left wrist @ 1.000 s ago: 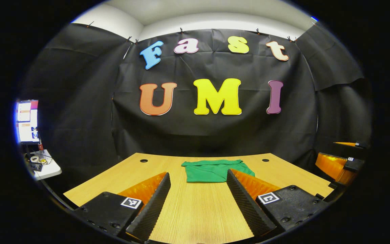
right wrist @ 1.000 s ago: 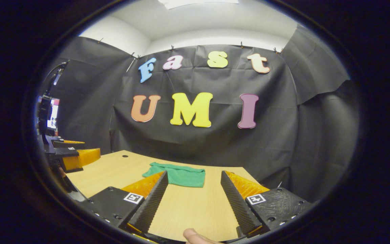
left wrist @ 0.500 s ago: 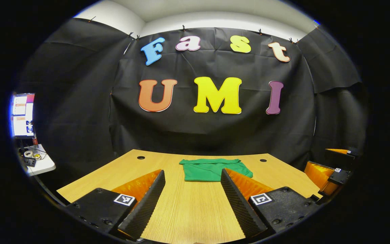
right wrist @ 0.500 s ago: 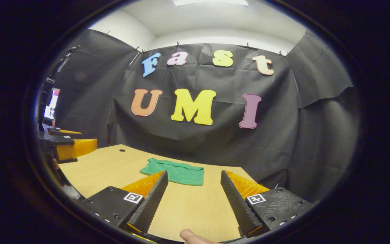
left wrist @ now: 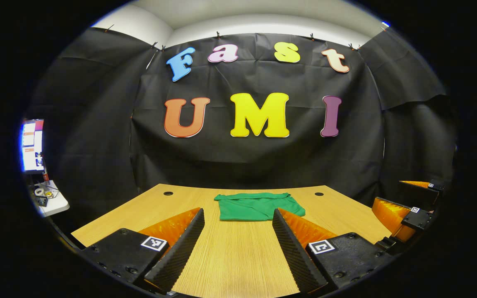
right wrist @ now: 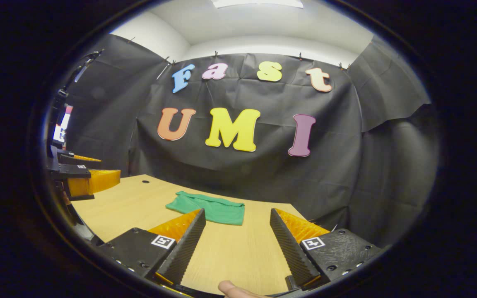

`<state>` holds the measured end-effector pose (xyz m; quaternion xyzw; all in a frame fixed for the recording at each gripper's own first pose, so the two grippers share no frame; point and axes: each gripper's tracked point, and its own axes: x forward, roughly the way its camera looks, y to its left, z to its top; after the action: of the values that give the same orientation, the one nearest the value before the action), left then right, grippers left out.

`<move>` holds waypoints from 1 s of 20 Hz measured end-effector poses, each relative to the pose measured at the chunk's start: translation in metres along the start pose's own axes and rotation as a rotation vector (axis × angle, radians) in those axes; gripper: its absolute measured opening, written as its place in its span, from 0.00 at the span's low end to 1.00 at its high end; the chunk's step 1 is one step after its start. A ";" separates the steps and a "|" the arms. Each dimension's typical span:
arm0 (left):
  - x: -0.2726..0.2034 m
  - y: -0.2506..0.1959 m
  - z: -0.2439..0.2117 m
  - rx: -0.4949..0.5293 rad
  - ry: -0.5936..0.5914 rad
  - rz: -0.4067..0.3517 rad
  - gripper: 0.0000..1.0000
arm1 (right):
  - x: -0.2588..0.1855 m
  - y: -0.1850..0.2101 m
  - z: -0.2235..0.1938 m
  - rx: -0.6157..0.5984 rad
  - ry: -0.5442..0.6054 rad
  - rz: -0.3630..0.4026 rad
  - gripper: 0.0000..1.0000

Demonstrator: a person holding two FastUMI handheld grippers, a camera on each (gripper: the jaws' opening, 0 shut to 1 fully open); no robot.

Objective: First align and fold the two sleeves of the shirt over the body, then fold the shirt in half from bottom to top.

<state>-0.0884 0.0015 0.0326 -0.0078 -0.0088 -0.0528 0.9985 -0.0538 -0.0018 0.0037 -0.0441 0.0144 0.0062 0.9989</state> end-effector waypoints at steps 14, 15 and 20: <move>0.000 0.003 -0.001 0.007 -0.007 0.016 1.00 | 0.005 0.000 -0.010 -0.006 0.019 -0.008 0.96; -0.002 0.000 0.000 0.007 -0.007 0.007 1.00 | 0.004 -0.002 -0.010 -0.006 0.014 -0.013 0.96; 0.000 0.006 0.001 0.013 -0.009 0.018 1.00 | 0.007 0.005 -0.015 -0.009 0.025 -0.004 0.95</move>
<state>-0.0878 0.0073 0.0333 -0.0018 -0.0136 -0.0437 0.9990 -0.0474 0.0022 -0.0120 -0.0488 0.0266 0.0038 0.9984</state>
